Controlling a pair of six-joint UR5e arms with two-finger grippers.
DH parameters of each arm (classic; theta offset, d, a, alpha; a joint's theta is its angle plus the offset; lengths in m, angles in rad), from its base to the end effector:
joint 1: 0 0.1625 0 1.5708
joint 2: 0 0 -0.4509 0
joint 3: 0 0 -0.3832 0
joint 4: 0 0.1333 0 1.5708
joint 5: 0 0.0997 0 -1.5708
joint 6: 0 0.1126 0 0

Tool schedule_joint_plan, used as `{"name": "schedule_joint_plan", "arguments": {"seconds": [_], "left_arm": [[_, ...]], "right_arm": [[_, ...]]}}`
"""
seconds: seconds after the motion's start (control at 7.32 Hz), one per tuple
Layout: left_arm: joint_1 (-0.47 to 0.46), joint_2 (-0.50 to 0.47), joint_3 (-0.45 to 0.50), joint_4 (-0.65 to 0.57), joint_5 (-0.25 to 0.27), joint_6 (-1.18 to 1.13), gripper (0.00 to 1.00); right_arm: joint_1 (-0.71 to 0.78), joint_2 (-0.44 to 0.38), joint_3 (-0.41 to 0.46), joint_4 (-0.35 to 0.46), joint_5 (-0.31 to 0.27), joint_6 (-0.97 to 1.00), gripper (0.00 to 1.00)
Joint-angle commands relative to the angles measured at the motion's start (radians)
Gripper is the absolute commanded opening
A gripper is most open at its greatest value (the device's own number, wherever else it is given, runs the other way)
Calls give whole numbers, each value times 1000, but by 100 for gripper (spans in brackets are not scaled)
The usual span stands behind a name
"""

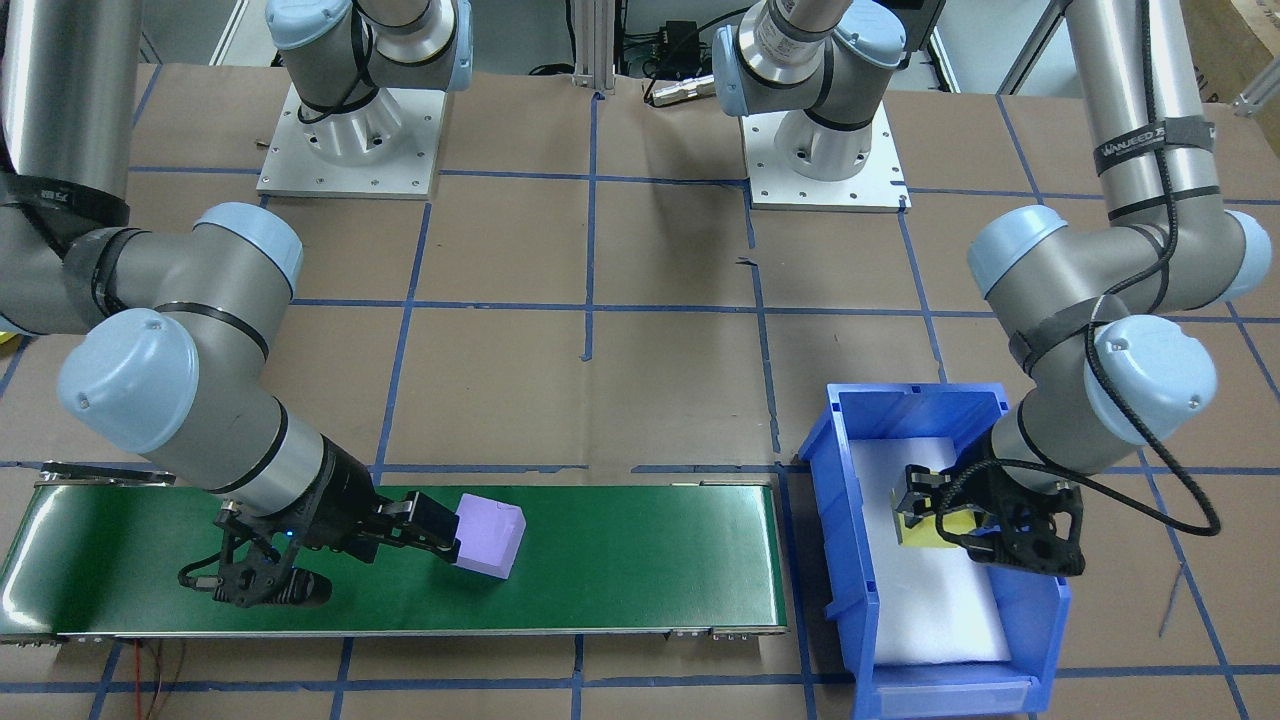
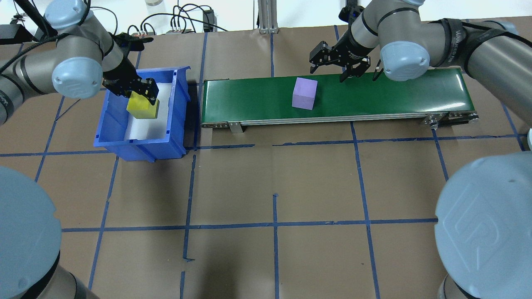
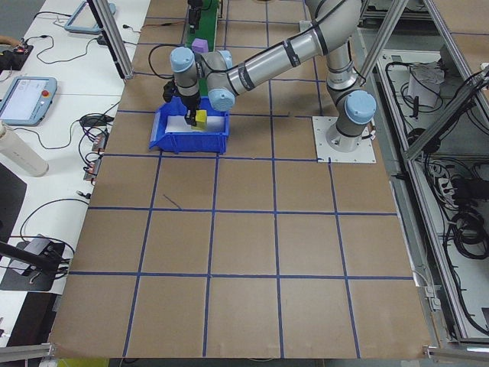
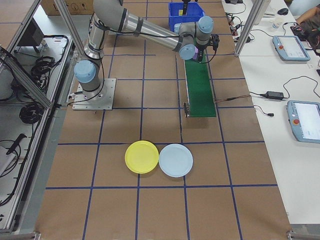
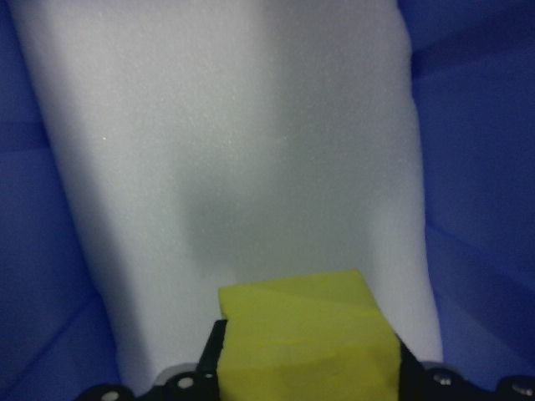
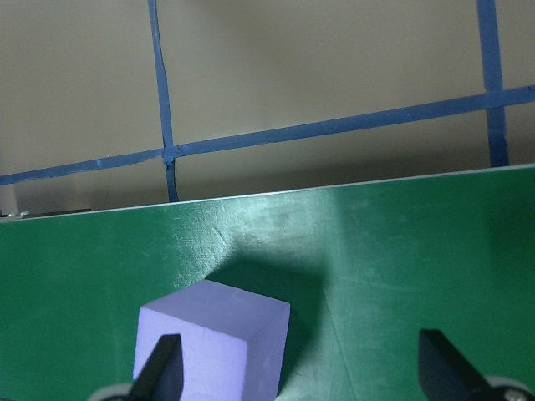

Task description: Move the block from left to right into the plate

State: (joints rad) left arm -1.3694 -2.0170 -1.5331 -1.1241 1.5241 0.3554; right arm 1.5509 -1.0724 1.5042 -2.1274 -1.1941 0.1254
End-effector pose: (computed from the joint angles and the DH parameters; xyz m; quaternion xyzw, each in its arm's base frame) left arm -0.0057 -0.6647 0.3084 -0.0773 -0.9965 0.0248 0.0172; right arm 0.1612 -0.6789 0.3067 0.0595 0.9787 -0.0513 0.1898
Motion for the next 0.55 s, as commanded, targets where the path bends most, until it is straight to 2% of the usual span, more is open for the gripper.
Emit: {"name": "schedule_joint_plan", "arguments": {"seconds": [0.0,0.27,0.41], "left_arm": [[-61,9,164,-100,-1,-44,36],[-233,-2,198,-59,1,-335,36],[-306,-29,188,-33,-2,-389,36]], "right_arm": [[0,14,5,-3,2,43,100],[0,14,22,-2,-2,57,100],[0,15,31,-2,-4,77,100]]}}
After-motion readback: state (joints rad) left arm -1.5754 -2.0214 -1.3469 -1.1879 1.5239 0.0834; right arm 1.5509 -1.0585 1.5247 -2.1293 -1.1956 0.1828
